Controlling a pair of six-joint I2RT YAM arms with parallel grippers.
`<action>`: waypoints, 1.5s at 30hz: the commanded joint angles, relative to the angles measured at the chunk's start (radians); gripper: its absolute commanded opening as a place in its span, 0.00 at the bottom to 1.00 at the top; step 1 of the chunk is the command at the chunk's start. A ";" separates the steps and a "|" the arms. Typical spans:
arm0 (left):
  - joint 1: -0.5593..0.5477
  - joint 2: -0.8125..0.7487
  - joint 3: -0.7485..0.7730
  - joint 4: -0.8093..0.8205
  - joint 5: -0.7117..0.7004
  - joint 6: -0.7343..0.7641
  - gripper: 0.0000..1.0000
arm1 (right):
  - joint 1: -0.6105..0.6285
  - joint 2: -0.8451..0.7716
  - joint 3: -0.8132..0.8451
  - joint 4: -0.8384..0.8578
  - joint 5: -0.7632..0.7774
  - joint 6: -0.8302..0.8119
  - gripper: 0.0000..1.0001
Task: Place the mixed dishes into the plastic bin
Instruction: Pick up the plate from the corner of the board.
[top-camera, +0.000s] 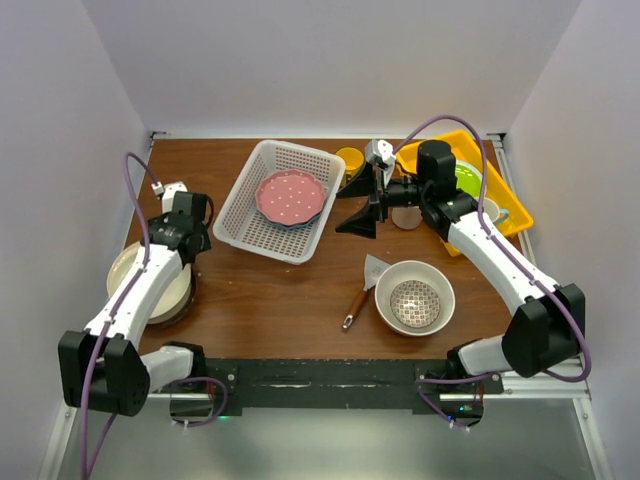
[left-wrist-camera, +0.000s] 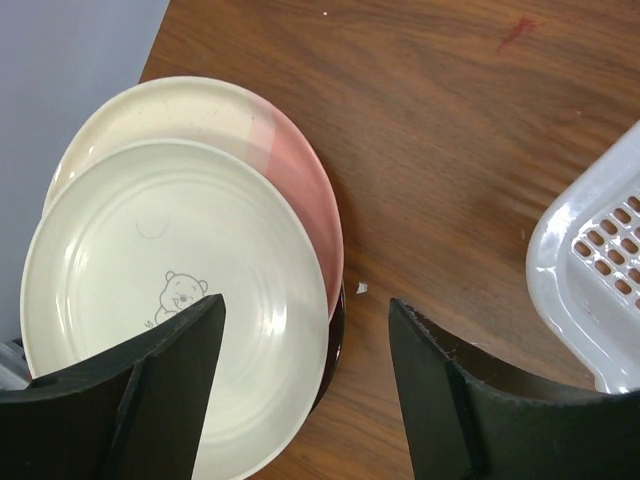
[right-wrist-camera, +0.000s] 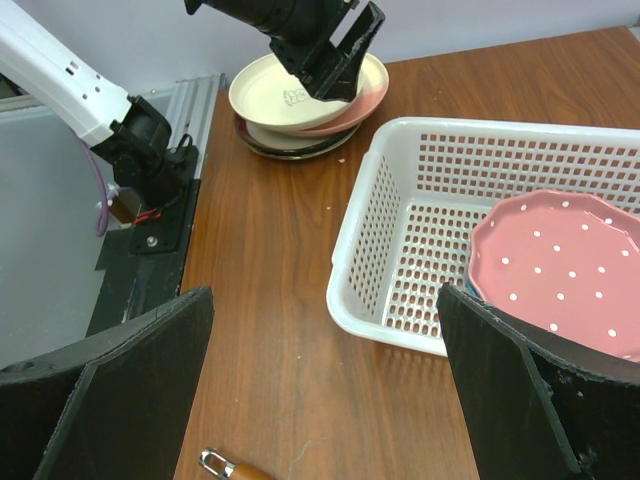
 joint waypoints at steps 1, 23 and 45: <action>0.008 0.040 -0.003 -0.003 -0.074 -0.117 0.68 | -0.003 -0.031 0.001 0.031 0.005 0.008 0.98; 0.019 0.247 -0.031 0.014 -0.155 -0.223 0.30 | -0.001 -0.042 0.002 0.031 0.008 0.013 0.98; 0.017 -0.015 0.036 -0.060 -0.162 -0.212 0.00 | -0.003 -0.037 -0.004 0.031 0.022 0.010 0.98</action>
